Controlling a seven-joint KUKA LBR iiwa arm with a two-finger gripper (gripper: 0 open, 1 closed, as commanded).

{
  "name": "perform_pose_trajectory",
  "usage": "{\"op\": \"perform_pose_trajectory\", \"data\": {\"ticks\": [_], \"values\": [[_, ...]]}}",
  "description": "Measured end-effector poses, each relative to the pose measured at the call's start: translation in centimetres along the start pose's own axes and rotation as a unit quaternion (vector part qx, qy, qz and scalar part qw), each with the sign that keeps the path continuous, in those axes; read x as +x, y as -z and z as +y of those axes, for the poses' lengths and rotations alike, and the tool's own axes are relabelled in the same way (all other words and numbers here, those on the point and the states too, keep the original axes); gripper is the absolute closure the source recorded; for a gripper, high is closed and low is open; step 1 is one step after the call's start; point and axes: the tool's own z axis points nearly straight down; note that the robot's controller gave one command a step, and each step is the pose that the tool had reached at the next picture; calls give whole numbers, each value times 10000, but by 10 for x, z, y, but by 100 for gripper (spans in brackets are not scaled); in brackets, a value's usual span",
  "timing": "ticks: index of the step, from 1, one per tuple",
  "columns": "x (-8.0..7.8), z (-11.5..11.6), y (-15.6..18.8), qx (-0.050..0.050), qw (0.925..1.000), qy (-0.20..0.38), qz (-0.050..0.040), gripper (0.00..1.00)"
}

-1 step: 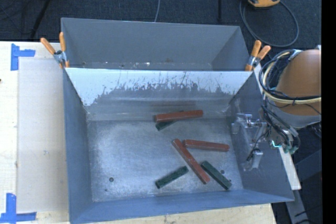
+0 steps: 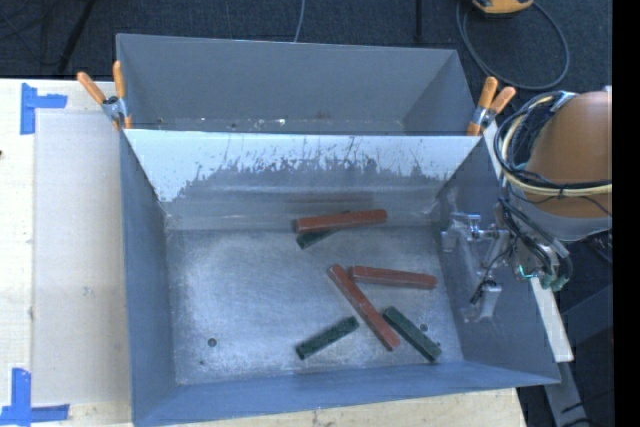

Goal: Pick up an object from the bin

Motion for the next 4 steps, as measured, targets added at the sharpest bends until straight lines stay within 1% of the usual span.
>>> {"op": "perform_pose_trajectory", "data": {"ticks": [1, 2, 3, 4], "values": [[-36, 9, -51, 12, 9999, 153, -43, 0], [-24, 41, -114, 2, 9987, 519, -3, 100], [-24, 41, -114, 2, 9986, 523, -3, 100], [-3, 18, 6, -1, 9976, 693, -7, 100]]}}
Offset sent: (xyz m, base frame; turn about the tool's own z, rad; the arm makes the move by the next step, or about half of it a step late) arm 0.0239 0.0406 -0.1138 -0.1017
